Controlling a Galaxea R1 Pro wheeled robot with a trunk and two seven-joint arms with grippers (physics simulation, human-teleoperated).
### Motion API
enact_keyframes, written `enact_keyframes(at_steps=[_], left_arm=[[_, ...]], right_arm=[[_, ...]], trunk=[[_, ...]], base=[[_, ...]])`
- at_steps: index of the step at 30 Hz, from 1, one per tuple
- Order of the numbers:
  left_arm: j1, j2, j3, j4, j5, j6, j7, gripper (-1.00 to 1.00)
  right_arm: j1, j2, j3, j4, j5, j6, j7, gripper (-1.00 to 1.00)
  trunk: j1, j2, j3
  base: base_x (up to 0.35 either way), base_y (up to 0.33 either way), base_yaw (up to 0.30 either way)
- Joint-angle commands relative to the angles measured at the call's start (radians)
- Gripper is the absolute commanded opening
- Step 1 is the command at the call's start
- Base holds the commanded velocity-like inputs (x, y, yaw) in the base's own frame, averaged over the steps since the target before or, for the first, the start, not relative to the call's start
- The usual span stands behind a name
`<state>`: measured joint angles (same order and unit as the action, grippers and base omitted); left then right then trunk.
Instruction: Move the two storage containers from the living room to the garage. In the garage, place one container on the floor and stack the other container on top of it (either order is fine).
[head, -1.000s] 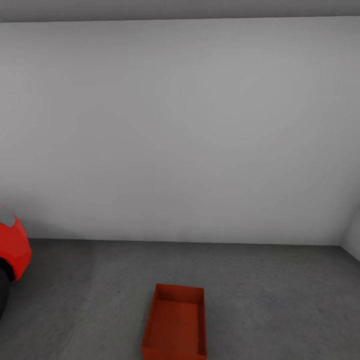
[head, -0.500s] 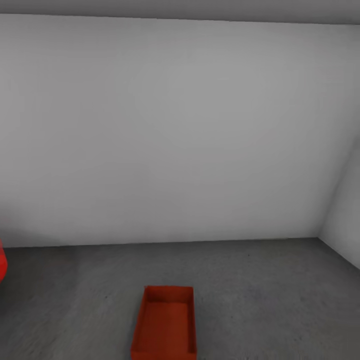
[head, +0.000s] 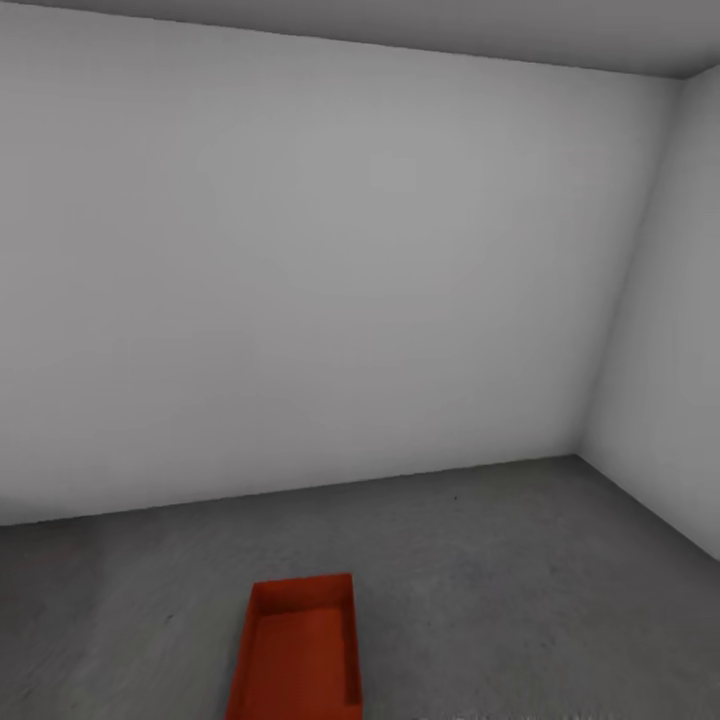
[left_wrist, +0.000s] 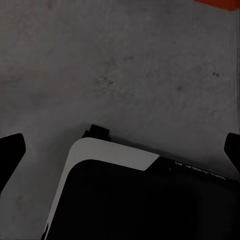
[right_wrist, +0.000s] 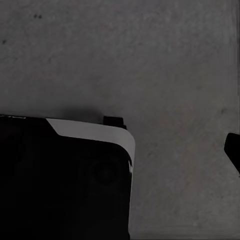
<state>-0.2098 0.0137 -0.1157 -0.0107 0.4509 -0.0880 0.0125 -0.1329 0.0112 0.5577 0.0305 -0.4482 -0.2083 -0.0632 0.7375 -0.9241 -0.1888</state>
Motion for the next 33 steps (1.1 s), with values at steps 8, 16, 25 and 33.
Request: enact_keyframes(at_steps=[8,16,25,33], left_arm=[[0.000,0.000,-0.009,0.000,0.007,-0.002,0.001,1.00],[0.000,0.000,-0.009,0.000,0.008,-0.002,0.001,1.00],[0.000,0.000,-0.010,0.000,0.008,-0.002,0.001,1.00],[0.000,0.000,-0.009,0.000,0.008,-0.002,0.001,1.00]], right_arm=[[-0.002,-0.001,0.008,0.003,-0.008,-0.005,-0.001,1.00],[-0.001,0.001,0.008,0.003,-0.009,-0.005,-0.001,1.00],[-0.002,0.000,0.008,0.003,-0.009,-0.005,-0.001,1.00],[-0.001,-0.006,0.006,0.003,-0.017,-0.001,-0.002,1.00]], trunk=[[0.000,-0.001,-0.001],[0.000,-0.001,-0.001],[0.000,-0.001,0.003],[0.000,-0.001,0.004]], base=[[0.000,0.000,-0.288],[0.000,0.000,-0.288],[0.000,0.000,-0.288],[0.000,0.000,-0.288]])
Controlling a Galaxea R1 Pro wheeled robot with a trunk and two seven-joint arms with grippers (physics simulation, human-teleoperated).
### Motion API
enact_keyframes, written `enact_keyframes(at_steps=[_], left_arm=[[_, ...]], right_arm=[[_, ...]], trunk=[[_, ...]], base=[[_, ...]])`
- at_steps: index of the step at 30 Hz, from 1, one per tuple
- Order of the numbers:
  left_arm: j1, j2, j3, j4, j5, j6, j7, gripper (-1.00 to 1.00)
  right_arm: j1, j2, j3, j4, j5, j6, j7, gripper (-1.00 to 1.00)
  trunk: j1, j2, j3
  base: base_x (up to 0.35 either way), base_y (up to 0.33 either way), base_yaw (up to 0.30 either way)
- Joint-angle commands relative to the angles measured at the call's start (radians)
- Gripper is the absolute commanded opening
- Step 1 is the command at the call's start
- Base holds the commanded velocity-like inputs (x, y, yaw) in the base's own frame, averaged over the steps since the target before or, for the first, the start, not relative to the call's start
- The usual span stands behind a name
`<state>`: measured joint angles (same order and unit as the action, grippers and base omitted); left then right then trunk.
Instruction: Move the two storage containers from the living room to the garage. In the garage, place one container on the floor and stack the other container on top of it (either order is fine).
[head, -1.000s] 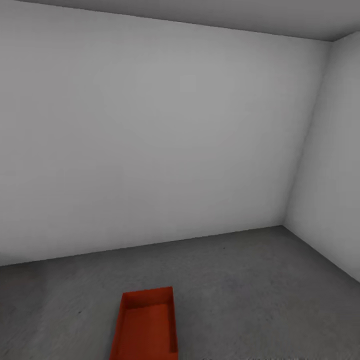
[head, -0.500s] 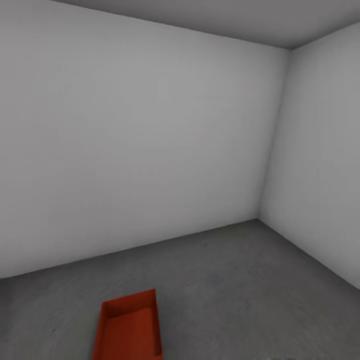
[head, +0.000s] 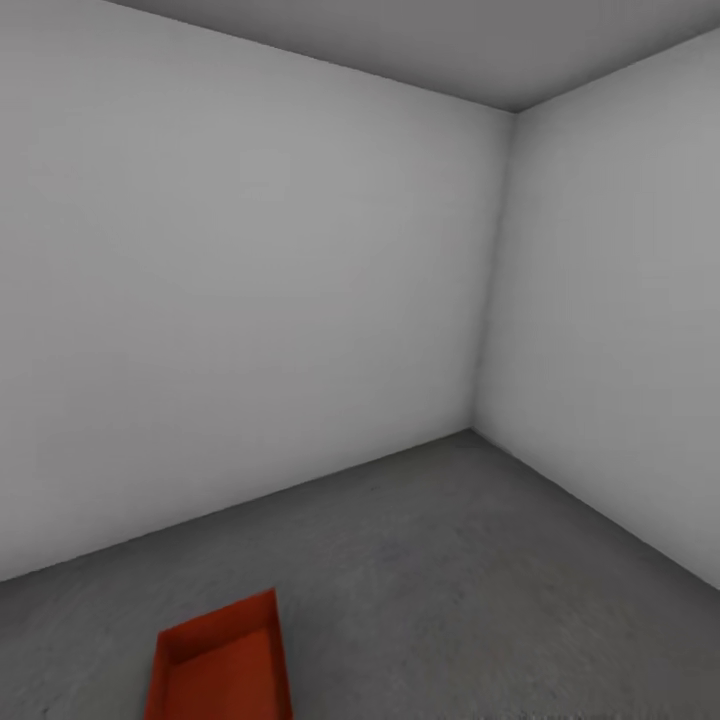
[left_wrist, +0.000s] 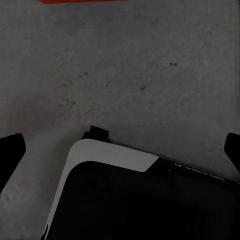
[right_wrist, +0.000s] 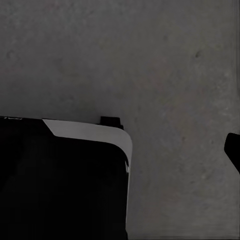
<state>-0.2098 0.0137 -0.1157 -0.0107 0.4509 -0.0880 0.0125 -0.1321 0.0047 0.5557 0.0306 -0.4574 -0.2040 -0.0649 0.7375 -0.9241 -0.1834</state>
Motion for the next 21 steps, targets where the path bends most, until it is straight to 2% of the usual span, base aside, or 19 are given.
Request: enact_keyframes(at_steps=[1,21], left_arm=[[0.000,0.000,-0.009,0.000,0.008,-0.003,0.001,1.00],[0.000,0.000,-0.010,0.000,0.008,-0.003,0.001,1.00]], right_arm=[[-0.001,0.000,0.009,0.003,-0.008,-0.004,0.000,1.00],[-0.002,0.000,0.010,0.003,0.002,-0.002,0.002,1.00]], trunk=[[0.000,-0.001,-0.001],[0.000,-0.001,-0.001]], base=[[0.000,0.000,-0.290],[0.000,0.000,-0.293]])
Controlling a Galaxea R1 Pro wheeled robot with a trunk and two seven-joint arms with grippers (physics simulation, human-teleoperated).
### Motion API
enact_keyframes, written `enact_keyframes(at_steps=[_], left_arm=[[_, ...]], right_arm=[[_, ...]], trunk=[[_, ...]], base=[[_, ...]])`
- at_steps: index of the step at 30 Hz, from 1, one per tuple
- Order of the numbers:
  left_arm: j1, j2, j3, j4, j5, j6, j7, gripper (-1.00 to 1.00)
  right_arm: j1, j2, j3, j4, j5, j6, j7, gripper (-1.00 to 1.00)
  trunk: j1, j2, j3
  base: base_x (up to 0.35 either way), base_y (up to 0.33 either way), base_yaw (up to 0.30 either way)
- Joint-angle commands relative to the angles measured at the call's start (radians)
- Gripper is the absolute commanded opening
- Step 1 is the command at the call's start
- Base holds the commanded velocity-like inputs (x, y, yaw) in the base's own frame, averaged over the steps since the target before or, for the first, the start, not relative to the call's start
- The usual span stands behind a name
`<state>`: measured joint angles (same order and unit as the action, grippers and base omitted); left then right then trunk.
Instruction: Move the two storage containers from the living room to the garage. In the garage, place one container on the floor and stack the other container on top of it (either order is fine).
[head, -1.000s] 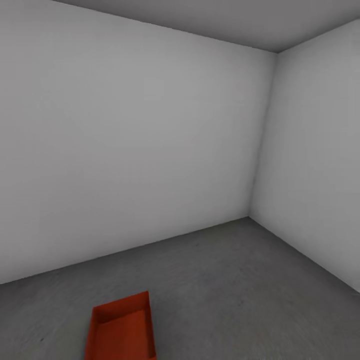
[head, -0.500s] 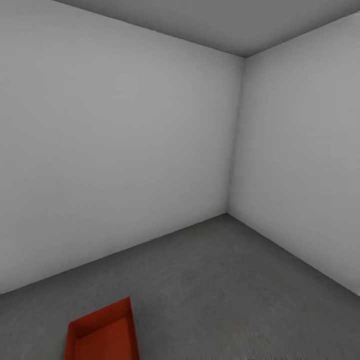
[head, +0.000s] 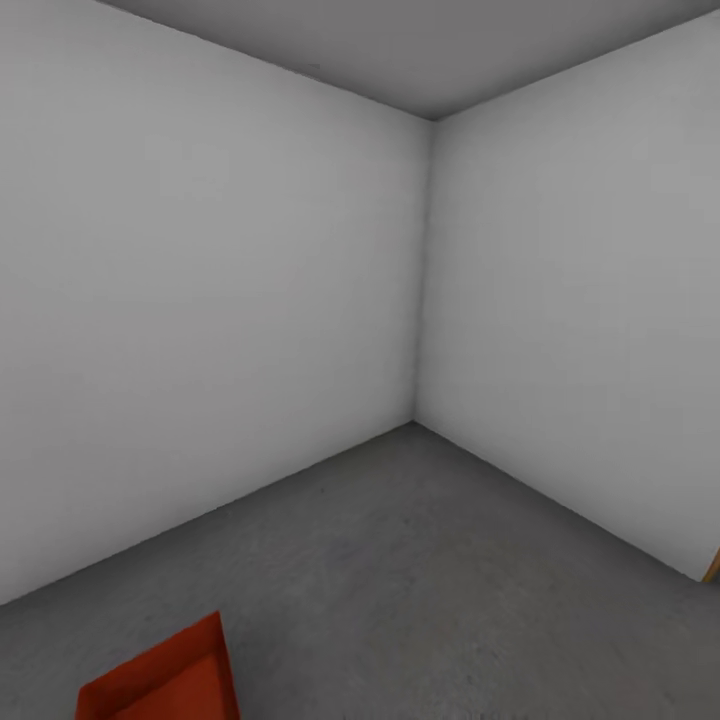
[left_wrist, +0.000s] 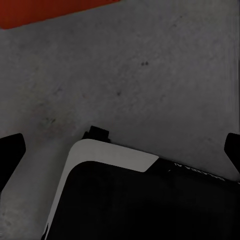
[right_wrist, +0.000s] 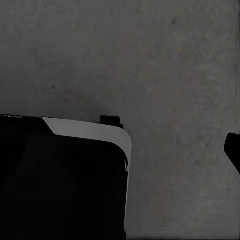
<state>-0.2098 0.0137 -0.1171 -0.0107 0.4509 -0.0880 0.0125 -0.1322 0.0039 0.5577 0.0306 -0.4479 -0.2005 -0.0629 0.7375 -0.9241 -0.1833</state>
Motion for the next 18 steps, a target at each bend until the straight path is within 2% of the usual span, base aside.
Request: enact_keyframes(at_steps=[1,18], left_arm=[[0.000,0.000,-0.008,0.000,0.008,-0.003,0.001,1.00],[0.000,0.000,-0.008,0.000,0.008,-0.003,0.001,1.00]], right_arm=[[-0.001,0.001,0.008,0.003,-0.008,-0.005,0.000,1.00],[-0.001,0.001,0.008,0.003,-0.008,-0.011,0.000,1.00]], trunk=[[0.000,-0.001,-0.001],[0.000,-0.001,-0.001]], base=[[0.000,0.000,-0.293],[0.000,0.000,-0.293]])
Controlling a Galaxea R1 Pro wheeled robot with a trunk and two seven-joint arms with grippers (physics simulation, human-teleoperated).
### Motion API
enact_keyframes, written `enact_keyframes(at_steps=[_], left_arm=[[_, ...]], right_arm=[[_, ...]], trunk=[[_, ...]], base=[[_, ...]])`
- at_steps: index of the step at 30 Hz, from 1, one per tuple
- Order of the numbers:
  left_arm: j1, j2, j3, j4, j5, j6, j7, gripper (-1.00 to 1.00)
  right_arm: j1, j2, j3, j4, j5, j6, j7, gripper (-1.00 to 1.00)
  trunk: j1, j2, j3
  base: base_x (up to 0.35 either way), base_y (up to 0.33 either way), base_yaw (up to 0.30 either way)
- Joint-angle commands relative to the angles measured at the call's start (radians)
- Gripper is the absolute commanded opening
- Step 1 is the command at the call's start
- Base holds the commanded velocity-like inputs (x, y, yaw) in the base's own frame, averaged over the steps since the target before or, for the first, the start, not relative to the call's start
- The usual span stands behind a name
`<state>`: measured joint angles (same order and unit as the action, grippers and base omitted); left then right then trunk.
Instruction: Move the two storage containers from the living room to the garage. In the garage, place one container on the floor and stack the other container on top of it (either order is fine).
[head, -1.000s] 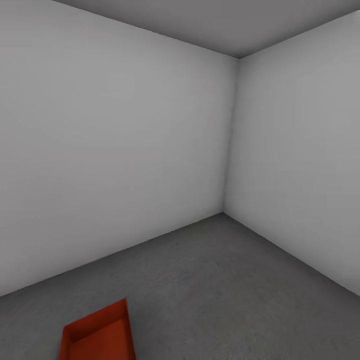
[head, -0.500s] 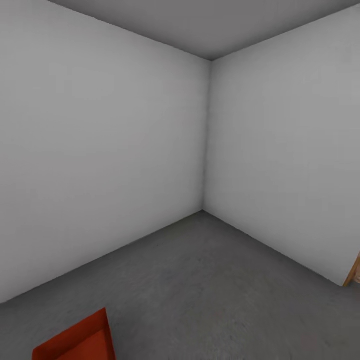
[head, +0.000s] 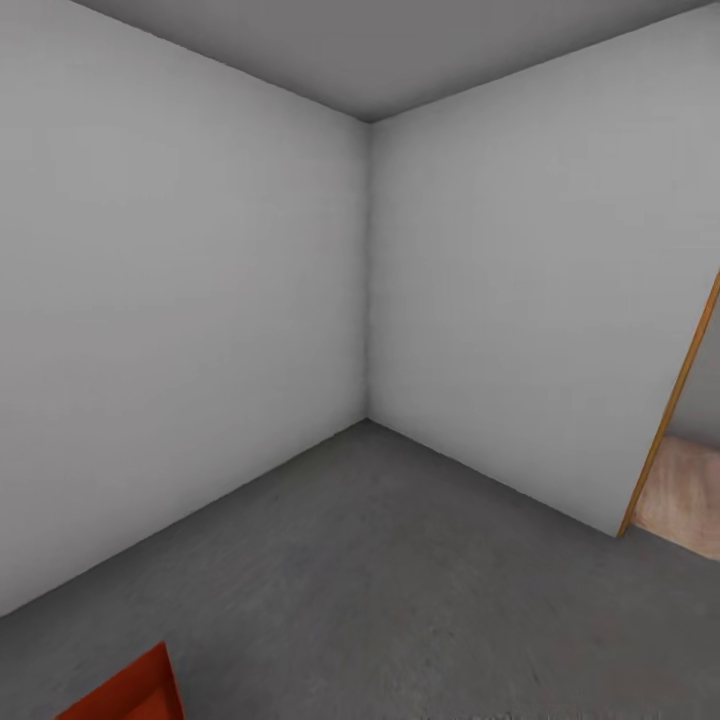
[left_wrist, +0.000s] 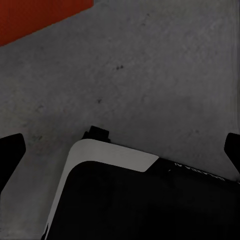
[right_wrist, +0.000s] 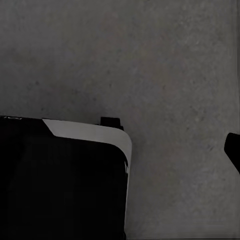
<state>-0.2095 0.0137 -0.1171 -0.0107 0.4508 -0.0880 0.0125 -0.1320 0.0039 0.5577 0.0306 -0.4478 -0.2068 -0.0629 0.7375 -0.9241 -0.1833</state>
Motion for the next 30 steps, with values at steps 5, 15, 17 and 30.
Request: enact_keyframes(at_steps=[5,15,17,30], left_arm=[[-0.001,0.000,-0.009,0.000,0.008,-0.003,0.001,1.00],[-0.001,0.000,-0.008,0.000,0.007,-0.003,0.001,1.00],[-0.001,0.000,-0.009,0.000,0.008,-0.003,0.001,1.00],[0.000,0.000,-0.009,0.000,0.008,-0.003,0.001,1.00]], right_arm=[[-0.001,0.001,0.008,0.003,-0.008,-0.005,0.000,1.00],[-0.001,0.001,0.008,0.003,-0.008,-0.005,0.000,1.00],[-0.001,0.001,0.008,0.003,-0.008,-0.005,0.000,1.00],[-0.001,0.001,0.008,0.003,-0.008,-0.001,0.000,1.00]], trunk=[[0.000,-0.001,-0.001],[0.000,-0.001,-0.001],[0.000,-0.001,-0.001],[0.000,-0.001,-0.001]], base=[[0.000,0.000,-0.293],[0.000,0.000,-0.293],[0.000,0.000,-0.293],[0.000,0.000,-0.293]])
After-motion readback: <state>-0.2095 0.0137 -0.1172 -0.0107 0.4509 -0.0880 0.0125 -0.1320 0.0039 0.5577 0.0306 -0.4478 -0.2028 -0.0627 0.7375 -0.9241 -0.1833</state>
